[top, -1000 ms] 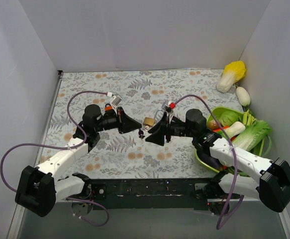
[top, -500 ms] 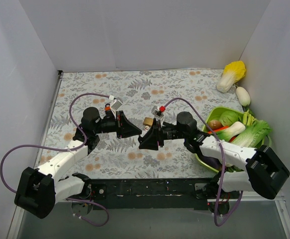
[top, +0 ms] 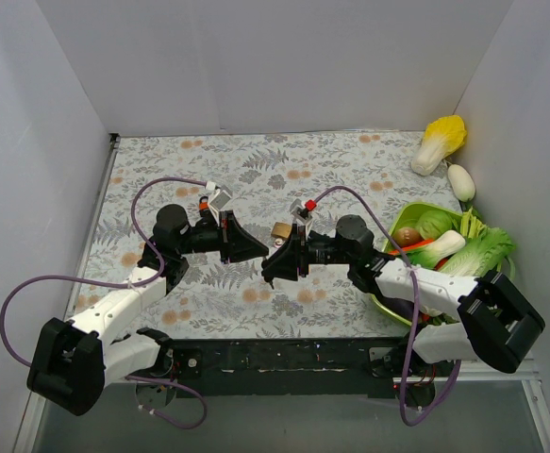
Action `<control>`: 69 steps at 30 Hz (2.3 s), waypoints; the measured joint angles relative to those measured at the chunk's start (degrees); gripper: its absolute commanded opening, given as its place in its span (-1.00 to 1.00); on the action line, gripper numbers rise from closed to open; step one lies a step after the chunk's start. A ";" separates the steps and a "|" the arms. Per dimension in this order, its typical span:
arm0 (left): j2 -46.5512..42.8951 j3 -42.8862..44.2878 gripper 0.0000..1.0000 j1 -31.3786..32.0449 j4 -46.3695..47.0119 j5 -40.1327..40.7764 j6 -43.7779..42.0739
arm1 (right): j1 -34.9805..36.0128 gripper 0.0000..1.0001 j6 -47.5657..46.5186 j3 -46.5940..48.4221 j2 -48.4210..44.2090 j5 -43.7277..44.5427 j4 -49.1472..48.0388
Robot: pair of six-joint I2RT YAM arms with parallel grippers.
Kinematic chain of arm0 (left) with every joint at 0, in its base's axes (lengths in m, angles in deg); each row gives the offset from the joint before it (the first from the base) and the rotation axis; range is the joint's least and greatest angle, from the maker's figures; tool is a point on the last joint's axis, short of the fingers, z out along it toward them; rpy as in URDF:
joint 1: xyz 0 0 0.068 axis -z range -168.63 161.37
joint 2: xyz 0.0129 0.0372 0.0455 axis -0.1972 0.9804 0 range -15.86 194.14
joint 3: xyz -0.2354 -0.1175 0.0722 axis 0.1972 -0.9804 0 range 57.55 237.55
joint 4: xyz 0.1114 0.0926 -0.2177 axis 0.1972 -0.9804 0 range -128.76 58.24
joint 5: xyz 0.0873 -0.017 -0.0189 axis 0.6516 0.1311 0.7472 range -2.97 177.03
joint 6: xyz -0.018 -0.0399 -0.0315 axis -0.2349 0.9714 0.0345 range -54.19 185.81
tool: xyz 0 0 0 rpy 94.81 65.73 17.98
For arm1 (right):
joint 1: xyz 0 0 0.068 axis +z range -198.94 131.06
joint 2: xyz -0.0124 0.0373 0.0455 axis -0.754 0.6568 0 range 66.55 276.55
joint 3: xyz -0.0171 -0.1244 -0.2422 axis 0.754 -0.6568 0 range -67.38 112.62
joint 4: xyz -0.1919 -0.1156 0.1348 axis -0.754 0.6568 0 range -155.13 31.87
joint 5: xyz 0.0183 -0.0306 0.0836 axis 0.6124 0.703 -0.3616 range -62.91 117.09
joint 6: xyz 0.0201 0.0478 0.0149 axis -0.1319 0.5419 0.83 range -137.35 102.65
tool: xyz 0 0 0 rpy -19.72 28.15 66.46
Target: Unlock with the key
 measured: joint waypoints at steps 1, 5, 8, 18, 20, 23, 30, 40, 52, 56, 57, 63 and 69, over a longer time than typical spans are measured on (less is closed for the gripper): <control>0.00 -0.09 -1.00 0.00 0.09 -0.09 0.09 | 0.00 -0.26 0.00 -0.20 0.00 0.31 -0.02; -0.02 -0.13 -1.00 0.00 0.20 -0.13 0.24 | 0.00 -0.60 0.04 -0.81 -0.02 1.20 -0.66; -0.02 -0.17 -1.00 0.00 0.17 -0.15 0.24 | 0.00 -0.87 0.20 -0.83 -0.07 1.38 -1.27; -0.33 -0.17 0.43 0.09 -1.40 1.09 -1.27 | 0.00 -0.97 1.99 -2.62 -0.07 2.58 -4.11; -1.27 -0.09 0.96 0.11 -3.69 4.15 -3.15 | 0.00 -0.97 2.27 -2.97 -0.13 3.02 -4.07; -3.72 0.09 0.96 0.00 -7.80 11.69 -5.18 | 0.00 -0.97 2.25 -3.19 -0.74 5.22 -2.93; -3.56 2.38 0.96 -4.35 -15.45 27.10 -7.32 | -2.27 -0.97 1.81 -6.03 -4.87 10.82 1.86; 17.79 21.16 0.96 -6.99 -38.49 52.13 -9.27 | -3.82 -0.97 -1.14 -8.39 -18.27 20.28 16.74; 45.55 45.97 0.93 -7.41 -59.32 71.76 -14.84 | -3.82 -0.97 -3.08 -11.54 -26.40 23.87 22.80; 51.08 51.32 0.84 -8.07 -63.10 74.03 -15.15 | -3.82 -0.97 -3.02 -13.16 -27.98 23.80 23.28; 51.69 52.06 0.79 -8.31 -63.63 74.18 -15.15 | -3.82 -0.97 -2.99 -13.60 -28.30 23.80 23.32; 53.00 54.90 0.49 -10.21 -65.37 73.33 -15.15 | -3.82 -0.97 -2.80 -14.78 -29.09 23.78 23.65; 55.58 55.45 0.43 -11.87 -65.48 69.07 -15.19 | -3.82 -0.97 -2.80 -14.78 -28.87 23.67 23.56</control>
